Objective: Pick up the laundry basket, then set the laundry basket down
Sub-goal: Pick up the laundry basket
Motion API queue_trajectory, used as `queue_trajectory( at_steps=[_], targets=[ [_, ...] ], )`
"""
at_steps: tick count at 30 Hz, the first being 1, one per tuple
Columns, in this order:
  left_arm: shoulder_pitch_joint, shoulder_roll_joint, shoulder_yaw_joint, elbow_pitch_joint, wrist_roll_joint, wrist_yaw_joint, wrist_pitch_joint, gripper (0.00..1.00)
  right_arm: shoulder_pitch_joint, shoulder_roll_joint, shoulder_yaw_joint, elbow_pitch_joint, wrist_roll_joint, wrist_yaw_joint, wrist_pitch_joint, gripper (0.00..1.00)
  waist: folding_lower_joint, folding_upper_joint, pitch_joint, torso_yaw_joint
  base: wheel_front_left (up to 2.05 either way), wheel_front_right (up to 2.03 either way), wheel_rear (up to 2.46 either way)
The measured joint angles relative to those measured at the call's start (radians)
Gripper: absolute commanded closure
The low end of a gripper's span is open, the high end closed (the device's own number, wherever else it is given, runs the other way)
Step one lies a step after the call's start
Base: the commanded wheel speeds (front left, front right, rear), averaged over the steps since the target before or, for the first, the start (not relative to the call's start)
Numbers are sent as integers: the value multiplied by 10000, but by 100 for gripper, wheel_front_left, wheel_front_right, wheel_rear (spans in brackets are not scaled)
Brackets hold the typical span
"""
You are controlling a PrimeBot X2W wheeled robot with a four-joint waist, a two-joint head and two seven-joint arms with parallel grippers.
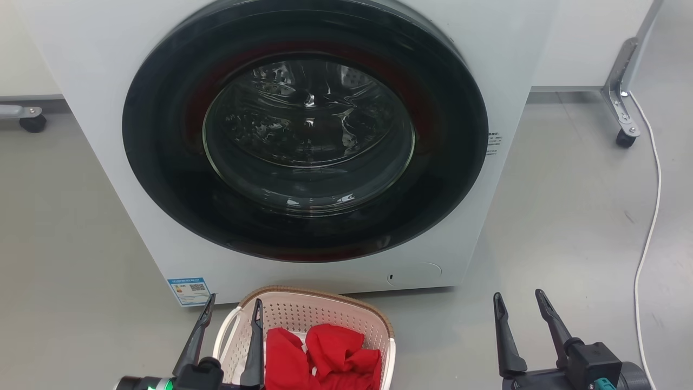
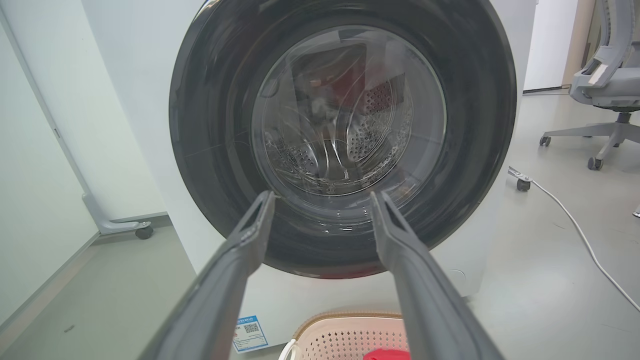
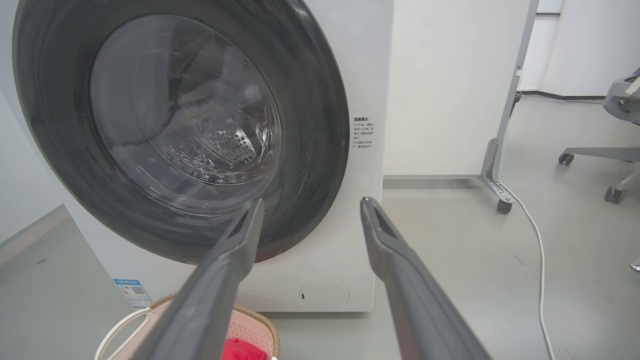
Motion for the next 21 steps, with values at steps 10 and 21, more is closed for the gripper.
queue_trajectory(
  at_steps=[10,21],
  targets=[
    [141,-6,17,-4,0,2,0,0,41,17,-54,-35,-8,40,0,0,0,0,35,6,0,0,0],
    [-51,-6,176,-148,0,2,0,0,-164,8,-337,-447,12,196,-2,0,1,0,791,-11,0,0,0]
  ],
)
